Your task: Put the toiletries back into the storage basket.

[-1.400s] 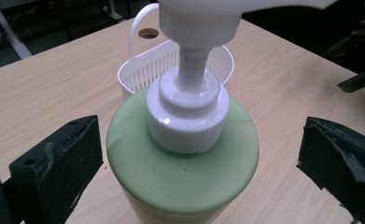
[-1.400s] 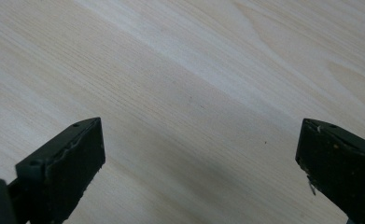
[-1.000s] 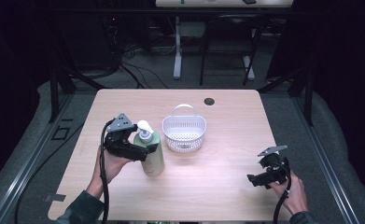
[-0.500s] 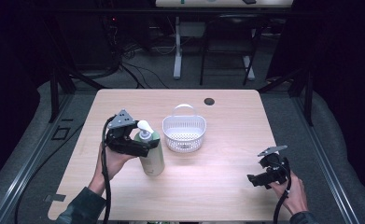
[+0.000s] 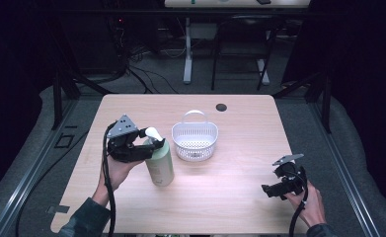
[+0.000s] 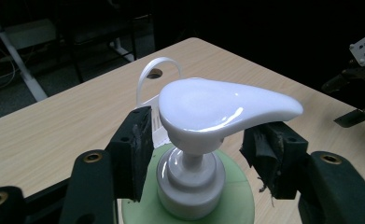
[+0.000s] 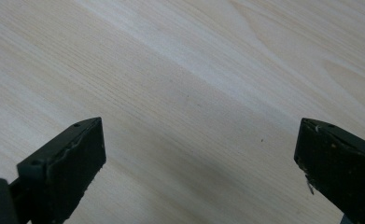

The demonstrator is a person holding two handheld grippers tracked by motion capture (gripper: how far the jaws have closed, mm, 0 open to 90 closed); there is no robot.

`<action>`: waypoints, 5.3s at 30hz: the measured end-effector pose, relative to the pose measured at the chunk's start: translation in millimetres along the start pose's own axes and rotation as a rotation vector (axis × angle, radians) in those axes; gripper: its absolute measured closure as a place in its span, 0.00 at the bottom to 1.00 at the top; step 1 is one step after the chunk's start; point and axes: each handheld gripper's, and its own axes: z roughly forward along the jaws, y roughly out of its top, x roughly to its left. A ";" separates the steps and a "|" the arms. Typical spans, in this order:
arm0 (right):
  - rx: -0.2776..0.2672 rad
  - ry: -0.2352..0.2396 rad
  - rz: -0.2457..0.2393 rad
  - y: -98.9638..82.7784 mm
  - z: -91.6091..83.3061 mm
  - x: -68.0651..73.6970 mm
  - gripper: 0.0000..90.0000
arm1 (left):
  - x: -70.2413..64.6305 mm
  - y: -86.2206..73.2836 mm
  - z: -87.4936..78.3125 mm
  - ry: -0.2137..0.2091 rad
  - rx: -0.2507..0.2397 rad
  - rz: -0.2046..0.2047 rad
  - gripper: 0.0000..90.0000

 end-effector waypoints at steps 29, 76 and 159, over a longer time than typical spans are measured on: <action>-0.002 0.000 -0.001 0.0 -0.2 -0.1 0.02 | -0.7 -0.1 -3.2 0.025 -0.017 0.015 0.74; -0.009 -0.003 -0.001 -0.4 -2.2 -0.7 0.02 | -8.7 20.8 -10.3 0.024 0.078 0.059 0.75; -0.007 -0.004 0.000 -1.9 -3.0 -1.5 0.02 | -13.0 86.2 -14.3 0.028 0.033 0.129 0.75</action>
